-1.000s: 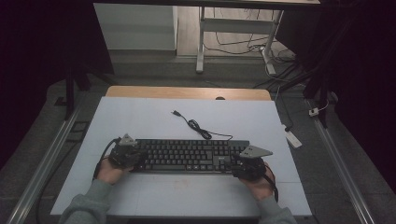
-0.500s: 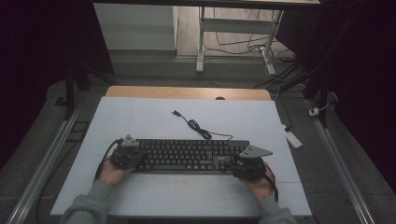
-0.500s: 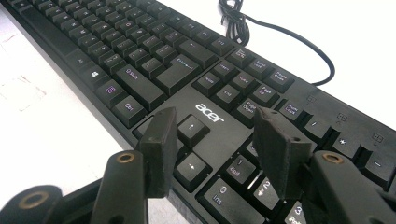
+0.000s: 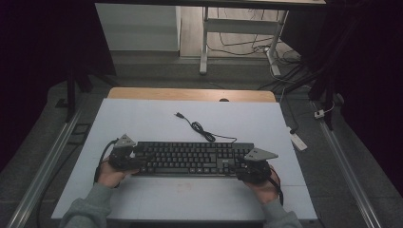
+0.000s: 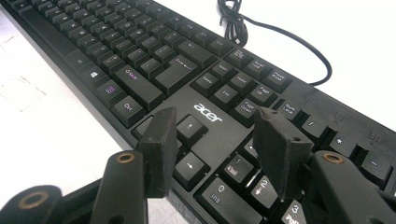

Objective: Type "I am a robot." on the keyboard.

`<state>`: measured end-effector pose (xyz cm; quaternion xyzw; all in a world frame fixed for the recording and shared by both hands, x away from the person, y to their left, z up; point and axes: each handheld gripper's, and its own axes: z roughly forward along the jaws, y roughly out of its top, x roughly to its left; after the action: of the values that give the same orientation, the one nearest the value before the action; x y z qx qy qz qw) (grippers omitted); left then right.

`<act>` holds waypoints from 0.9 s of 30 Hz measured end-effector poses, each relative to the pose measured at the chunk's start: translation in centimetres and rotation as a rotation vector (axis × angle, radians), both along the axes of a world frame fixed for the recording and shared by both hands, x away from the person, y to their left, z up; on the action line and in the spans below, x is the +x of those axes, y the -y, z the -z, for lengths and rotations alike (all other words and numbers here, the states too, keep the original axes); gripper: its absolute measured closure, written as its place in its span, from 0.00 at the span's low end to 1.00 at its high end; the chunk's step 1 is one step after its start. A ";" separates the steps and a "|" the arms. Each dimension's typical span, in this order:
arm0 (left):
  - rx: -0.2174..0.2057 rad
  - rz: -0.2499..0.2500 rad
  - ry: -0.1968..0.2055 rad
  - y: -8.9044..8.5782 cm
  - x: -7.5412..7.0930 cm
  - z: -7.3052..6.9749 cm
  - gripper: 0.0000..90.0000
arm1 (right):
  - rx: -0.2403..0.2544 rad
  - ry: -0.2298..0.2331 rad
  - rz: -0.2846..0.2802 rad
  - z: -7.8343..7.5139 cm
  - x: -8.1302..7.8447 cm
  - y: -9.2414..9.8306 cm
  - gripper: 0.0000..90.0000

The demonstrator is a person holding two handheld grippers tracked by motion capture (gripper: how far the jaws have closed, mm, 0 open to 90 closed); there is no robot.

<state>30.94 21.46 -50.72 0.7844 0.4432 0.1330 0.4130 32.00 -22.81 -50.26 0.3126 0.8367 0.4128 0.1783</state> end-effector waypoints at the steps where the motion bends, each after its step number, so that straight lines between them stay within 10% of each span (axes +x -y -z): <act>1: -0.005 -0.001 -0.004 -0.1 0.0 0.0 0.43 | 0.001 -0.004 0.002 0.0 0.0 0.0 0.55; 27: -0.037 0.049 0.014 0.6 -0.4 -0.9 0.36 | 0.001 -0.005 0.004 0.0 0.0 0.1 0.55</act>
<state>30.56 20.87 -49.87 0.7863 0.4232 0.1202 0.4337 32.00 -22.90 -50.23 0.3153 0.8364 0.4120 0.1769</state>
